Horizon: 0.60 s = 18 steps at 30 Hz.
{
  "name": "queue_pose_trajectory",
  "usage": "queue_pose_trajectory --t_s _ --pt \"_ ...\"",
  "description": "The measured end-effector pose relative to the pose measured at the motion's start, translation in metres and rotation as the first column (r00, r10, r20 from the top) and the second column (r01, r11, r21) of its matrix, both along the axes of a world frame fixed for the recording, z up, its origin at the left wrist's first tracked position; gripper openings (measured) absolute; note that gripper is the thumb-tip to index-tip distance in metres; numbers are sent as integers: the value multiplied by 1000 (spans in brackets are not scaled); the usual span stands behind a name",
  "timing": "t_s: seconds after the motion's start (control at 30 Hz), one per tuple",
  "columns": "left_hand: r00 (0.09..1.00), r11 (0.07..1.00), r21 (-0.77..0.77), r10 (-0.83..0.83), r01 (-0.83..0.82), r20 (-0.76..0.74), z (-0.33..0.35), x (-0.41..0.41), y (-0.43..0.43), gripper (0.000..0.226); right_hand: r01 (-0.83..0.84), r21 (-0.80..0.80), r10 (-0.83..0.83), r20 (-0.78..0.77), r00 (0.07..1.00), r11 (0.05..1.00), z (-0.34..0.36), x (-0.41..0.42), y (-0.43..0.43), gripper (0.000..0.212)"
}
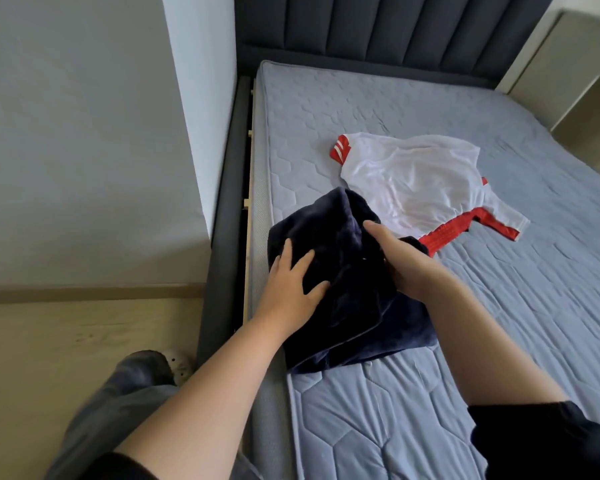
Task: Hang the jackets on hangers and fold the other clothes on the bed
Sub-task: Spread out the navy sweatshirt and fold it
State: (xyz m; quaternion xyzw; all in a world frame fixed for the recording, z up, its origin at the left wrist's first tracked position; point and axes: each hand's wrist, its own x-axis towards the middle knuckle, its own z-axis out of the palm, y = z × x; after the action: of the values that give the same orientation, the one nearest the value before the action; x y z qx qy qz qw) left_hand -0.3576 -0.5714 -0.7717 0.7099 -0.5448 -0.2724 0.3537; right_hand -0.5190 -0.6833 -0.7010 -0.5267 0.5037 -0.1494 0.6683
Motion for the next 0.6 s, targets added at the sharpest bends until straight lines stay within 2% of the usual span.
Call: queue_pose_trajectory --t_s 0.07,0.13,0.23,0.3,0.4,0.5,0.6 --pt "999 998 -45 -50 50 2 0 0 0 62 -41 -103 29 -113 993 994 0 5 3 85" --pt "995 994 -47 -99 99 2 -1 0 -1 64 -109 -231 57 -222 973 967 0 5 4 92" --pt "982 982 -27 -186 186 15 -3 -1 -3 69 -227 -316 72 -435 898 921 -2 -3 1 77" --pt "974 973 -42 -226 226 -3 -6 -5 -3 66 -247 -396 -4 -536 844 885 -6 -11 -6 49" --pt "978 966 -155 -208 205 -1 -8 -16 -4 56 -138 -475 -141 -505 852 869 -7 -30 -17 9" --pt "966 962 -166 -186 216 178 -14 -24 -6 57 58 -451 -250 -379 891 891 -8 -55 -32 13" --pt "911 961 -32 -251 276 326 -24 -31 -5 67 205 -397 -354 -349 868 895 -10 -86 -48 5"
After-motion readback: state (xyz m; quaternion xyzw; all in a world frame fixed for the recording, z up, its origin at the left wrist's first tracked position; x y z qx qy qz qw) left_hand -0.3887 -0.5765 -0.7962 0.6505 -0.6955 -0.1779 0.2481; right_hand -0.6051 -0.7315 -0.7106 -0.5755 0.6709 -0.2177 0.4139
